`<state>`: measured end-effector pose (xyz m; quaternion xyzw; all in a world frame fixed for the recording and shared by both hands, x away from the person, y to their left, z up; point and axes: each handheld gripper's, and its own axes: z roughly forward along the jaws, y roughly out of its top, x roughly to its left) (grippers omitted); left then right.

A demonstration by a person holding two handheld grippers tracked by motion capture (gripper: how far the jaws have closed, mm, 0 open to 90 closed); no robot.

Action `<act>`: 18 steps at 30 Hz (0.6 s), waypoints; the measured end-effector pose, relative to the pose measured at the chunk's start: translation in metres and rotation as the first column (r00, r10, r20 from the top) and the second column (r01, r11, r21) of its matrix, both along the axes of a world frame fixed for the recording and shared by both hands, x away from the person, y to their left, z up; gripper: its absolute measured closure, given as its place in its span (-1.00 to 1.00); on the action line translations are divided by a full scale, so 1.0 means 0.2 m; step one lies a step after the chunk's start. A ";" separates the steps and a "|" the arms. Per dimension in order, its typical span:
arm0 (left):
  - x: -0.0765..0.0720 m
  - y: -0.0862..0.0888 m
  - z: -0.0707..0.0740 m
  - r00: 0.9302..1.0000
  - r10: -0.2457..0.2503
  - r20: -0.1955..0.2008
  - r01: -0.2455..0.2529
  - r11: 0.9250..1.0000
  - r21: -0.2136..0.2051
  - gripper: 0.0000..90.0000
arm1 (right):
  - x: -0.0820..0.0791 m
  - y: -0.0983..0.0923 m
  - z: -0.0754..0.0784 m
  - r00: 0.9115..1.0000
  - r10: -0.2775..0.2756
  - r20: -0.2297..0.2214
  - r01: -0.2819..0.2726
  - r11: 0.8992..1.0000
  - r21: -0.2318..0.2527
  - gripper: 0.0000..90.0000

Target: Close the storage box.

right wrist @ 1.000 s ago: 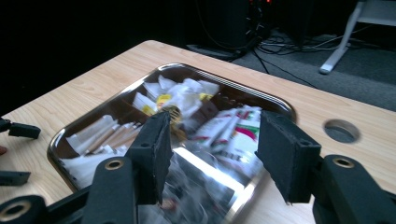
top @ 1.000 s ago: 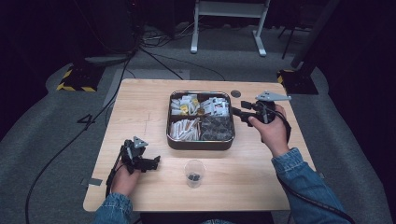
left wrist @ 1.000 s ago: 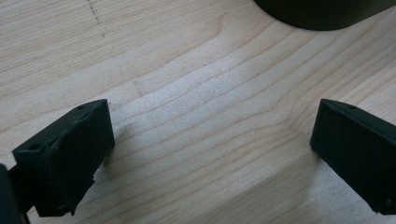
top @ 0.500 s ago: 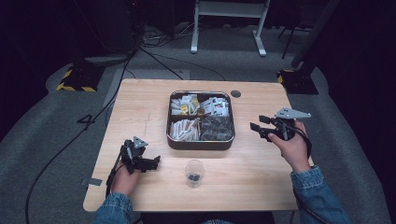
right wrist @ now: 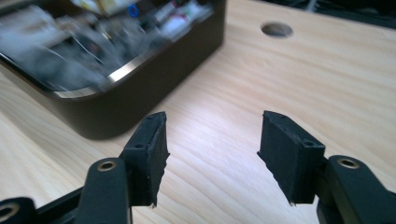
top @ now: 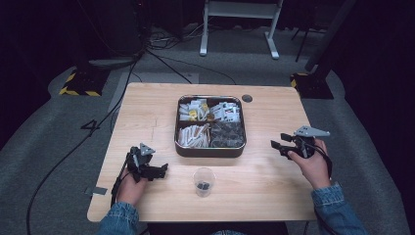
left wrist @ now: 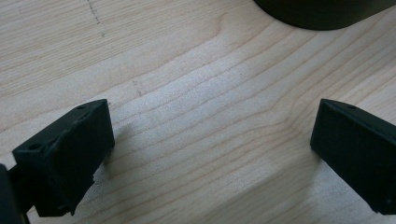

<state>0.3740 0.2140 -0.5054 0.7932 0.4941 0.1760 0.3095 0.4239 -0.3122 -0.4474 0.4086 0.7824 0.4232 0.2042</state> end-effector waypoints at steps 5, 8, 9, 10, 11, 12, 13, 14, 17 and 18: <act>0.00 0.00 0.00 1.000 0.000 -0.001 0.000 1.000 0.002 -1.00 | -0.01 -0.04 -0.13 0.999 -0.012 -0.036 0.012 1.000 -0.021 -0.08; 0.00 0.00 0.00 1.000 0.000 0.000 0.000 1.000 0.000 -1.00 | -0.02 -0.06 -0.19 0.998 -0.022 -0.054 0.021 1.000 -0.021 -0.11; 0.00 0.00 0.00 1.000 0.000 0.000 0.000 1.000 0.000 -1.00 | -0.02 -0.07 -0.20 0.998 -0.025 -0.058 0.024 0.999 -0.023 -0.12; 0.00 0.00 0.00 1.000 0.000 0.000 0.000 1.000 0.000 -1.00 | -0.02 -0.08 -0.21 0.998 -0.026 -0.061 0.025 0.999 -0.027 -0.13; 0.00 0.00 0.00 1.000 0.000 -0.001 0.000 1.000 0.001 -1.00 | -0.03 -0.08 -0.22 0.998 -0.031 -0.058 0.029 0.999 -0.031 -0.13; 0.00 0.00 0.00 1.000 0.000 0.000 0.000 1.000 0.001 -1.00 | -0.03 -0.09 -0.23 0.997 -0.036 -0.062 0.034 0.999 -0.027 -0.14; 0.00 0.00 0.00 1.000 0.000 0.000 0.000 1.000 0.001 -1.00 | -0.03 -0.10 -0.24 0.997 -0.038 -0.068 0.036 0.999 -0.023 -0.15; 0.00 0.00 0.00 1.000 0.000 -0.001 0.000 1.000 0.001 -1.00 | -0.04 -0.10 -0.25 0.997 -0.042 -0.071 0.041 0.999 -0.021 -0.15; 0.00 0.00 0.00 1.000 0.000 0.001 0.000 1.000 0.001 -1.00 | -0.04 -0.12 -0.27 0.995 -0.052 -0.086 0.050 0.998 -0.025 -0.17; 0.00 0.00 0.00 1.000 -0.001 0.002 0.001 1.000 0.002 -1.00 | -0.04 -0.12 -0.27 0.994 -0.049 -0.093 0.047 0.999 -0.027 -0.19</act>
